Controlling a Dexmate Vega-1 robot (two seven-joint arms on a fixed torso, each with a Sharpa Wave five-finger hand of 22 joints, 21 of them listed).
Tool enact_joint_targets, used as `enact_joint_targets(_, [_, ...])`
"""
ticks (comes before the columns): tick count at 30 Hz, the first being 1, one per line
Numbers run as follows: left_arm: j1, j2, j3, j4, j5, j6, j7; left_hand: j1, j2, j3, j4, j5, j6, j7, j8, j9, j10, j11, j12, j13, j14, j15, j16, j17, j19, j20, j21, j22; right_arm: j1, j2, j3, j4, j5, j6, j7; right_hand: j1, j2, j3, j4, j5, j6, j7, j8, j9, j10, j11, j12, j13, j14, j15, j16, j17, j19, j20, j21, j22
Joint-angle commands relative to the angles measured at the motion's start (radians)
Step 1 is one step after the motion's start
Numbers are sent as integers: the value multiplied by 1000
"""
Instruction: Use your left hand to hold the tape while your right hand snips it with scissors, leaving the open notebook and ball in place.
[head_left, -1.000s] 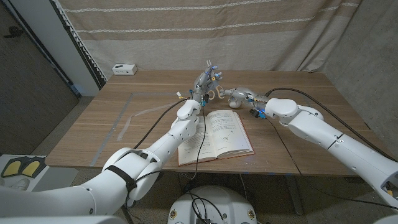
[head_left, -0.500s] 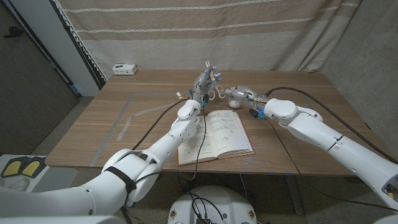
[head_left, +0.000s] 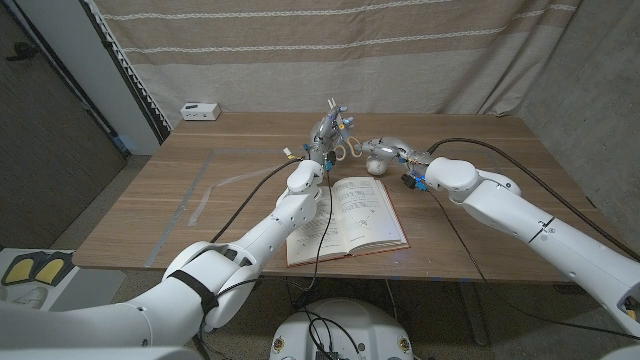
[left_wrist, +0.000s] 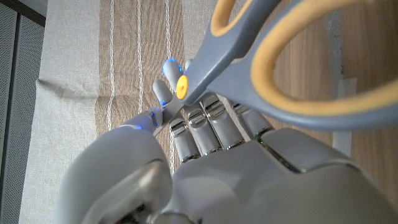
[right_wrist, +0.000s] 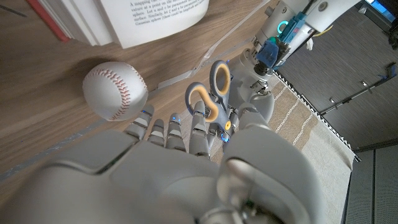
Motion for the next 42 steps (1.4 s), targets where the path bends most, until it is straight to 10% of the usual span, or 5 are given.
enact_joint_targets(1, [3,0,-1,0,-16,-8,-35,-1,9,-3,4,5,-5,1,10,3,33,-36,2,1,-7,-65,6,0,-6,-107,-3,4,24,5,-19,7,2,-23,35,9,8,12,5,-6,9,1,-5,1,-16,0,-6,4,-9,8,-3,3,-4,8,-4,3])
enact_joint_targets(24, [-23,-2,-26,60,-91,1,-186,1,10,-5,0,6,4,0,9,-9,35,-36,9,0,-23,-65,3,-7,-16,-107,-8,2,49,27,-40,1,-15,-92,9,6,28,62,44,-16,-5,62,-18,3,-29,32,-12,5,-31,3,-5,8,-28,2,-16,7])
enact_joint_targets(42, [-40,-5,-47,93,-136,22,-284,-1,11,-2,1,9,15,1,16,-15,37,-35,13,-16,-106,-65,-9,-35,-145,-104,-90,-10,28,37,-39,-44,-57,-159,-100,-1,6,80,57,-25,73,85,2,2,36,37,10,4,20,-4,9,6,19,-2,-3,5])
